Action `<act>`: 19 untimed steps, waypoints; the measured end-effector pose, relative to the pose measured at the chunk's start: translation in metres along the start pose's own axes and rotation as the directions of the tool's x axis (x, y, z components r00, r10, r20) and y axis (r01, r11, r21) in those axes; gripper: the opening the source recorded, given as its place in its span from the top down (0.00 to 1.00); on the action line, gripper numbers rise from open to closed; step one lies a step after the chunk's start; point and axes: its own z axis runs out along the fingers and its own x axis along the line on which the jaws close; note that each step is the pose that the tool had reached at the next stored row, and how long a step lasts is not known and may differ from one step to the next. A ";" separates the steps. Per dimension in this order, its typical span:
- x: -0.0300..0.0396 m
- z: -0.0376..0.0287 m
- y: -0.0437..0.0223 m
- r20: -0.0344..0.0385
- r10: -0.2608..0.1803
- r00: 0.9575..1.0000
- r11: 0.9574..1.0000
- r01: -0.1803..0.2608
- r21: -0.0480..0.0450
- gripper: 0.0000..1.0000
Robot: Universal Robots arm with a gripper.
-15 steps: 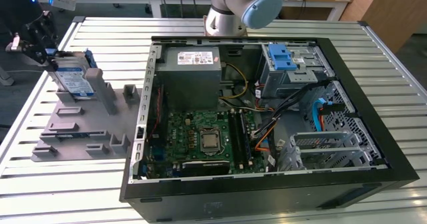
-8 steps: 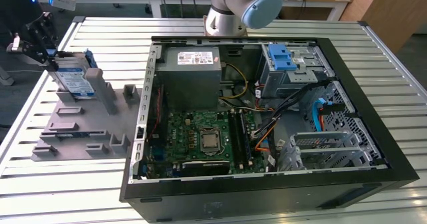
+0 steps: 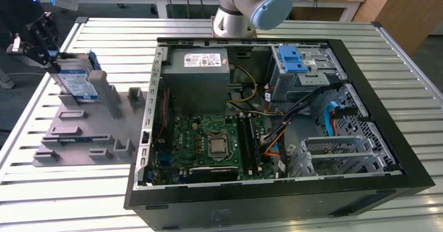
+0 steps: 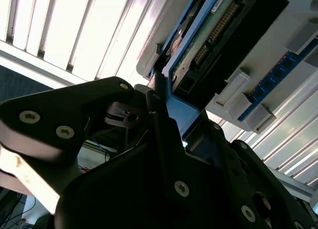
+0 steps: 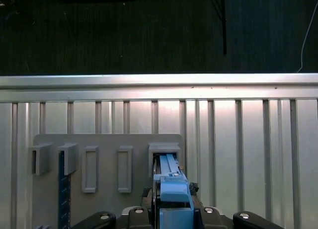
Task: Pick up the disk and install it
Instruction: 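Pick up the disk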
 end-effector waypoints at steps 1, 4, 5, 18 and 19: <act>0.0000 -0.0008 0.0000 0.000 0.000 1.000 1.000 0.000 0.000 0.64; 0.0000 -0.0021 0.0001 0.000 0.000 1.000 1.000 0.000 0.000 0.64; 0.0000 -0.0027 0.0001 0.000 0.000 1.000 1.000 0.000 0.000 0.64; -0.0001 -0.0071 0.0002 0.000 0.000 1.000 1.000 0.000 -0.001 0.64; -0.0001 -0.0079 0.0002 0.000 0.000 1.000 1.000 0.000 -0.001 0.64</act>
